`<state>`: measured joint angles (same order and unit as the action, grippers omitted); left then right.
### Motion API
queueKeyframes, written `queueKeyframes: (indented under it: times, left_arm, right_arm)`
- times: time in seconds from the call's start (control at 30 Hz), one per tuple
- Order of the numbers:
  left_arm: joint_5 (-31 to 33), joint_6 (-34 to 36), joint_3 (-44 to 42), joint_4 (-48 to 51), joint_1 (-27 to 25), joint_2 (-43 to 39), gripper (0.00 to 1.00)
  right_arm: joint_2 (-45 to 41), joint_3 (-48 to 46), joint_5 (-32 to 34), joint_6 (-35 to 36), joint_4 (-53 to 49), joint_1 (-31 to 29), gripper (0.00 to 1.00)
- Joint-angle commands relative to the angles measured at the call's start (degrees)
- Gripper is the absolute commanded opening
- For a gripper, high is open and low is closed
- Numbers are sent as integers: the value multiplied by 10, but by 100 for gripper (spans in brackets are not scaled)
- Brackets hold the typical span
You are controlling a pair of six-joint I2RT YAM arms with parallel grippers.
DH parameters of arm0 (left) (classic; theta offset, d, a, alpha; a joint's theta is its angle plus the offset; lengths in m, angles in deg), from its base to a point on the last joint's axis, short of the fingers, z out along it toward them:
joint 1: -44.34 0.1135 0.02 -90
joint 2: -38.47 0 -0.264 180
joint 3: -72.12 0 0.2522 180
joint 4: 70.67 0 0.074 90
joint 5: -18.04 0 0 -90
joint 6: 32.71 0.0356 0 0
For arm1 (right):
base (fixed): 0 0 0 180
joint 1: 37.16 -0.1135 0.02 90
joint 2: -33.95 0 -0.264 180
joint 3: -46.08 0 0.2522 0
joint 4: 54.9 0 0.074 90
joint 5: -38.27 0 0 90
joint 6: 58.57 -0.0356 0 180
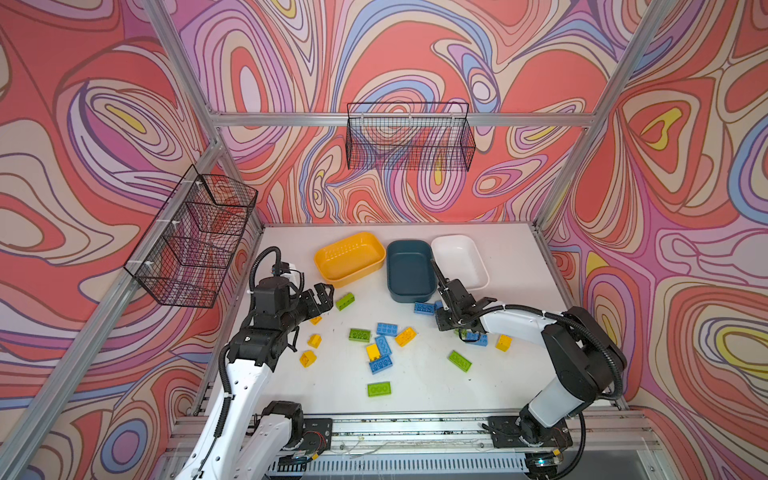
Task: Sort the legos into containers by color
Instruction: 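Lower the right gripper and grasp the upright blue brick near the teal tub, then carry the blue brick with the right gripper into the yellow tub and release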
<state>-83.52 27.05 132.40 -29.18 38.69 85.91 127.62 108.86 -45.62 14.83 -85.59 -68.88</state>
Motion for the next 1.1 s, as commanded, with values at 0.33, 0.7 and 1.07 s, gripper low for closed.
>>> queueKeyframes:
  times: [0.33,0.7,1.07]
  left_arm:
    - [13,-10,10,11,-3,-21,97]
    - [103,27,20,39,-85,-58,98]
    - [87,42,21,40,-91,-55,98]
  right_arm:
    - [-63,162,-80,0,-120,-79,16]
    - [207,526,-193,2,-133,-84,13]
    - [466,861,-160,-1,-134,-83,13]
